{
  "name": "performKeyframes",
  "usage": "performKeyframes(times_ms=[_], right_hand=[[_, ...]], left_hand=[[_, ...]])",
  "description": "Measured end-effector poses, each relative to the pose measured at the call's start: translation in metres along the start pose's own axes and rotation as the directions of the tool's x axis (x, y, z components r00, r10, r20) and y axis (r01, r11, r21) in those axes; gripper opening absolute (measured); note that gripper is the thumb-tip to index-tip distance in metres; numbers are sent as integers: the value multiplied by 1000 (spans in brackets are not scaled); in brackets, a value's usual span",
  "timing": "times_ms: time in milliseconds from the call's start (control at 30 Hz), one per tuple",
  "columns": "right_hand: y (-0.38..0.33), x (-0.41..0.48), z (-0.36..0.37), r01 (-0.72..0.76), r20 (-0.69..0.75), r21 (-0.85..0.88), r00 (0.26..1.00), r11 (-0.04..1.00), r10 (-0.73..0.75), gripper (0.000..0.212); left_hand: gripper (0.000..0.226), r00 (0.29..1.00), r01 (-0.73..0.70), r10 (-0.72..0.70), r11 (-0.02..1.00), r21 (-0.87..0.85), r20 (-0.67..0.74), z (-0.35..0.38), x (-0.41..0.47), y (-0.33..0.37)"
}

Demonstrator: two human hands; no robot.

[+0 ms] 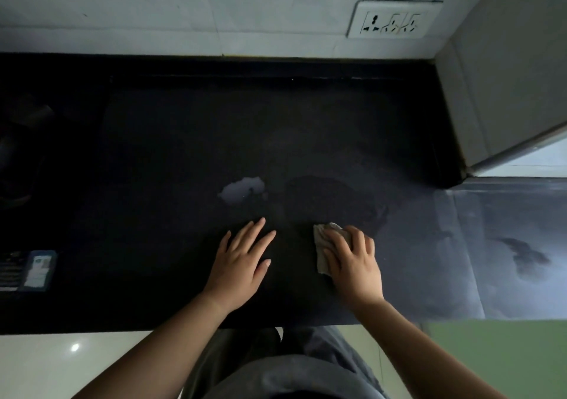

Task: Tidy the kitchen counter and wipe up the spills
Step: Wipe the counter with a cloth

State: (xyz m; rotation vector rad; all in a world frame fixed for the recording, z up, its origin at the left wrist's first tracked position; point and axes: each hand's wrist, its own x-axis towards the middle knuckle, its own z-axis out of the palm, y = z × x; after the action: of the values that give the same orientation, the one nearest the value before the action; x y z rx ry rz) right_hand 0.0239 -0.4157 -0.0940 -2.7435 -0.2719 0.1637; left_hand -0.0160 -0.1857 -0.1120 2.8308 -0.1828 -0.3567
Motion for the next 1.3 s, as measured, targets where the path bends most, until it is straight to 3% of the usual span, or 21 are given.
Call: performKeyframes(times_ms=[100,233,400,467,700,833,933,1033,1100,1200,1300], right_hand=[[12,5,-4,3,-47,-30,999,1000,-4,37],[-8,45,-3,-216,-54,59,974,975,219,38],[-26,23,3,44,25,-21,999,999,-43,38],[-8,5,0,64,11,-48,998,997,-64,38],[-16,42,3,-208,-41,61,977,976,211,37],[-49,58,14,-57,25,35,998,998,56,39],[-54,36,19,106,87,1,991,994,-105,39],[-41,29,16,172,94,-10,981,985,-170,39],[-41,47,15,125,61,0,990,992,-125,37],[-62,90,18,-57,18,18,998,998,56,38],[-92,117,23,-65,30,-6,997,998,65,40]], left_hand=[[53,1000,13,-13,1000,-1,8,-2,-1,2],[54,999,35,-35,999,7,20,-4,0,6],[55,998,52,-53,999,2,26,-3,-3,8],[54,999,46,-46,999,0,22,-3,-2,7],[54,998,57,-56,998,-40,25,-3,-2,9],[55,995,97,-95,986,-137,20,-12,-4,9],[56,981,184,-191,967,-174,-24,-18,-13,-8],[59,953,288,-300,943,-170,-52,-25,-24,-36],[59,931,338,-352,931,-141,-99,-30,-27,-56],[53,902,417,-422,906,-70,-95,-32,-21,-78],[53,883,456,-457,889,-42,-106,-31,-11,-88]])
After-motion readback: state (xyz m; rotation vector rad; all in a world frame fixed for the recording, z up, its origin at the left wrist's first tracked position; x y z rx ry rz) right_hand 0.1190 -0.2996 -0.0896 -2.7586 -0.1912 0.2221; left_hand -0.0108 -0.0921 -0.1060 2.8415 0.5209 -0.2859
